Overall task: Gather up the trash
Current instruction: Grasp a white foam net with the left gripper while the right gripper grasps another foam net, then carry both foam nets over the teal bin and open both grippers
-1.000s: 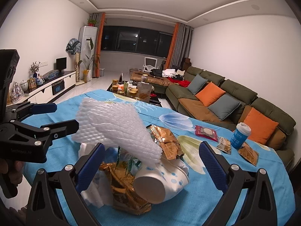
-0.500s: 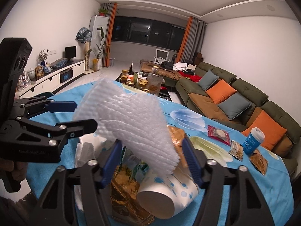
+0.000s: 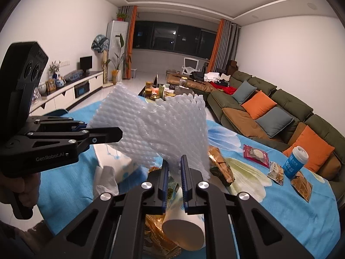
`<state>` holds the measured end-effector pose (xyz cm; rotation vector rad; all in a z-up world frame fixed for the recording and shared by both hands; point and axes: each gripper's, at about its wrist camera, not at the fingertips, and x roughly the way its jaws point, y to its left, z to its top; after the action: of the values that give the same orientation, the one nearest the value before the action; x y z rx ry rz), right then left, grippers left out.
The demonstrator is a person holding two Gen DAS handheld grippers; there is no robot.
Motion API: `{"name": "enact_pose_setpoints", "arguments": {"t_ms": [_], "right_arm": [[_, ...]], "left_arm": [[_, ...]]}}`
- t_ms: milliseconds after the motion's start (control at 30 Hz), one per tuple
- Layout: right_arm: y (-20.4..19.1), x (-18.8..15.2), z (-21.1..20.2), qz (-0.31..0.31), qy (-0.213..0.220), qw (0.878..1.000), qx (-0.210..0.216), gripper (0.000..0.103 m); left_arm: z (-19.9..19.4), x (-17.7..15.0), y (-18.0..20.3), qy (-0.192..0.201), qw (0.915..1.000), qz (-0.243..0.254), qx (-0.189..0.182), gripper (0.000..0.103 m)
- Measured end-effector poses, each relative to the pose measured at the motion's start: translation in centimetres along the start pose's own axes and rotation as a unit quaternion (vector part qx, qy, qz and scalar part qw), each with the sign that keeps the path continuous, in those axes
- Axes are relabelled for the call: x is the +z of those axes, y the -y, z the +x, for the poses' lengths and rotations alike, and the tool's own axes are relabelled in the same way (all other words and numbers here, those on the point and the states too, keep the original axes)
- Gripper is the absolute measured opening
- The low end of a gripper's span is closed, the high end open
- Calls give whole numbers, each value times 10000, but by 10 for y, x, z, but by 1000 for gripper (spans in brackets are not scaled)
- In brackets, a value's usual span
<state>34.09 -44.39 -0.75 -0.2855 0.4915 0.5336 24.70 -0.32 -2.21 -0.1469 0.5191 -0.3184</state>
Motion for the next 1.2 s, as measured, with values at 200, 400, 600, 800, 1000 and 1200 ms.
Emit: {"name": "enact_pose_setpoints", "arguments": {"t_ms": [200, 400, 600, 800, 1000, 1200], "right_arm": [[7, 13, -15, 234, 186, 9995, 34, 9], [3, 9, -5, 214, -57, 9997, 56, 10], [-3, 8, 0, 192, -125, 9997, 120, 14], [-8, 16, 2, 131, -121, 9997, 147, 9], [-13, 26, -1, 97, 36, 9998, 183, 8], [-13, 47, -13, 85, 374, 9992, 137, 8]], "left_arm": [[-26, 10, -8, 289, 9994, -182, -108, 12], [-35, 5, -12, 246, 9993, -269, -77, 12], [-47, 5, -10, 290, 9992, -244, -132, 12], [-52, 10, -1, 400, 9989, -116, -225, 12], [-59, 13, -6, 506, 9985, -153, -136, 12], [-86, 22, -15, 788, 9967, -218, -14, 12]]}}
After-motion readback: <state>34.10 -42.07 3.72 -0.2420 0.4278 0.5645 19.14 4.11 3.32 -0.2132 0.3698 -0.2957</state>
